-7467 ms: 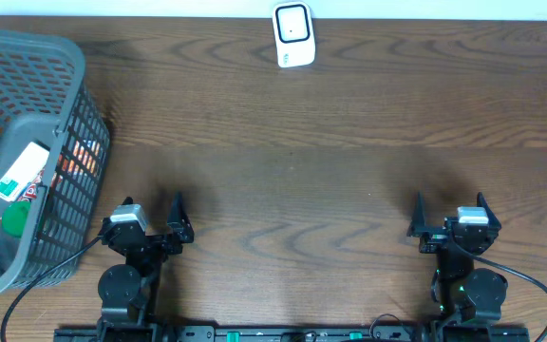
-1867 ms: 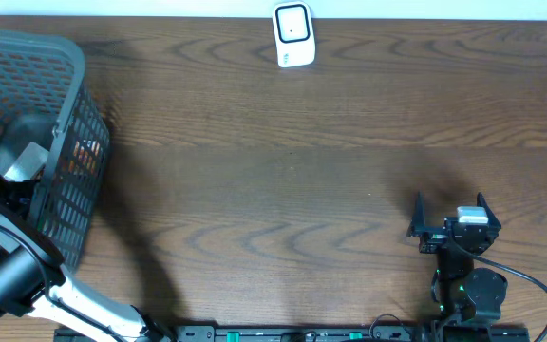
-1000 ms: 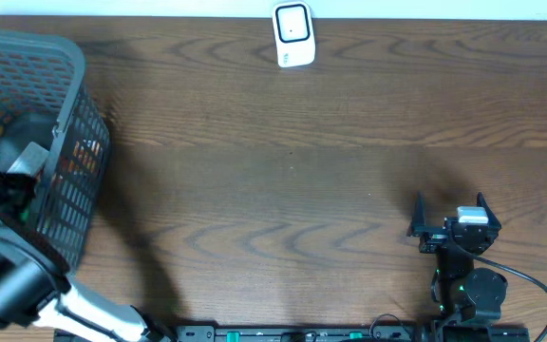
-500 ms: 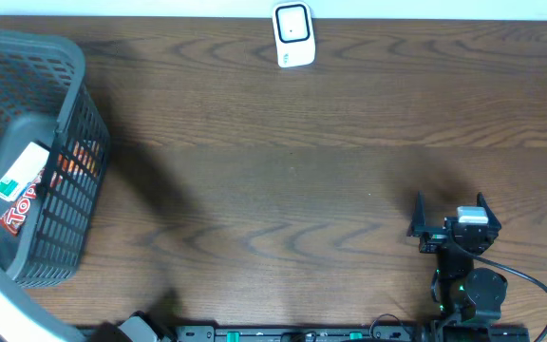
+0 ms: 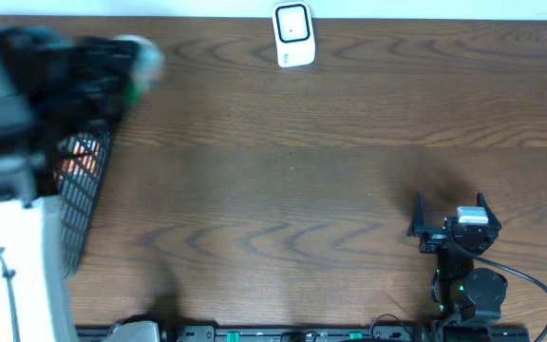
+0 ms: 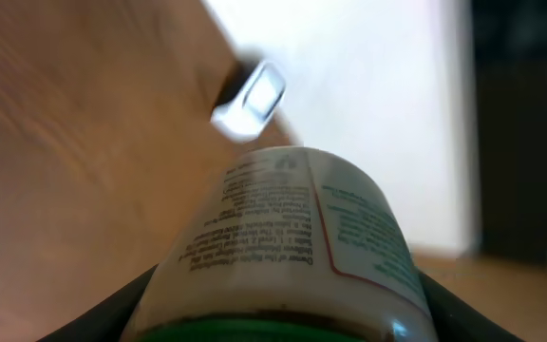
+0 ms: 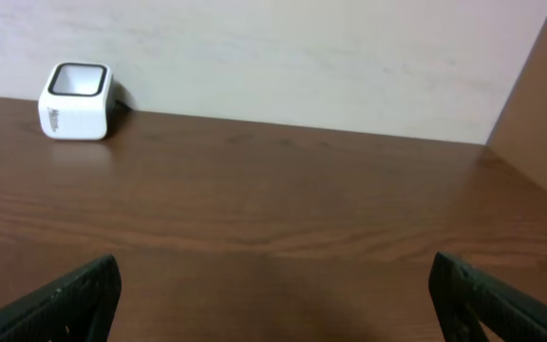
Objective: Scan the item barcode
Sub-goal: 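Lift the bottle out and carry it toward the white scanner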
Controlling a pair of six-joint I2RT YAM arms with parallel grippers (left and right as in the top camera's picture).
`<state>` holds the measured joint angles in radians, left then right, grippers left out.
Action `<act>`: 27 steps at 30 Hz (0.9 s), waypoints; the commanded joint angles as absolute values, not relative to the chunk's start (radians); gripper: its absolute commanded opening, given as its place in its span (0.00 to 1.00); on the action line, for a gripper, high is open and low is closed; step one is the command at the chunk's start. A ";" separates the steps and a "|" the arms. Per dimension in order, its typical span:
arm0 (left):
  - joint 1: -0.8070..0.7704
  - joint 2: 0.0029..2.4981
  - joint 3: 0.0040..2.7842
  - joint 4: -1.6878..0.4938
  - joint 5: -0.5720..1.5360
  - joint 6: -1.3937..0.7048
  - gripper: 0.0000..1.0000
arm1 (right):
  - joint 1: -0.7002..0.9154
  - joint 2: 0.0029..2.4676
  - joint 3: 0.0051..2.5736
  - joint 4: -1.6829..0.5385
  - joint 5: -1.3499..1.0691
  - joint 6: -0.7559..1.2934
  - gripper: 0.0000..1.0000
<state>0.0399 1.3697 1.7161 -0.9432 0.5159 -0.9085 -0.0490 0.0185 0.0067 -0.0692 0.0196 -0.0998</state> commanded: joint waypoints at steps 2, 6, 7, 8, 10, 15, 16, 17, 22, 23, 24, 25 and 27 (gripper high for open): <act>-0.168 1.450 1.719 -0.970 0.248 -0.841 0.63 | -0.041 0.016 0.006 -0.072 0.028 -0.113 0.99; -0.295 1.550 1.719 -1.009 0.106 -0.799 0.63 | -0.041 0.016 0.006 -0.072 0.028 -0.113 0.99; -0.314 1.573 1.719 -1.024 0.070 -0.791 0.63 | -0.041 0.016 0.006 -0.072 0.028 -0.113 0.99; -0.333 1.601 1.719 -1.051 0.023 -0.789 0.63 | -0.041 0.016 0.006 -0.072 0.028 -0.113 0.99; -0.358 1.654 1.719 -1.097 -0.046 -0.786 0.63 | -0.041 0.016 0.006 -0.072 0.028 -0.113 0.99; -0.401 1.807 1.719 -1.129 -0.072 -0.710 0.63 | -0.041 0.016 0.006 -0.072 0.028 -0.113 0.99; -0.406 1.834 1.719 -1.128 -0.072 -0.696 0.63 | -0.041 0.016 0.006 -0.072 0.028 -0.113 0.99; -0.413 1.865 1.719 -1.125 -0.072 -0.670 0.63 | -0.041 0.016 0.006 -0.072 0.028 -0.113 0.99; -0.436 1.985 1.719 -1.107 -0.049 -0.512 0.63 | -0.041 0.016 0.006 -0.072 0.028 -0.113 0.99; -0.440 2.002 1.719 -1.106 -0.041 -0.496 0.63 | -0.041 0.016 0.006 -0.072 0.028 -0.113 0.99; -0.443 2.017 1.719 -1.105 -0.037 -0.495 0.63 | -0.041 0.016 0.006 -0.072 0.028 -0.113 0.99; -0.445 2.034 1.719 -1.102 -0.034 -0.511 0.63 | -0.041 0.016 0.006 -0.072 0.028 -0.113 0.99; -0.447 2.048 1.719 -1.092 -0.034 -0.567 0.63 | -0.041 0.016 0.006 -0.072 0.028 -0.113 0.99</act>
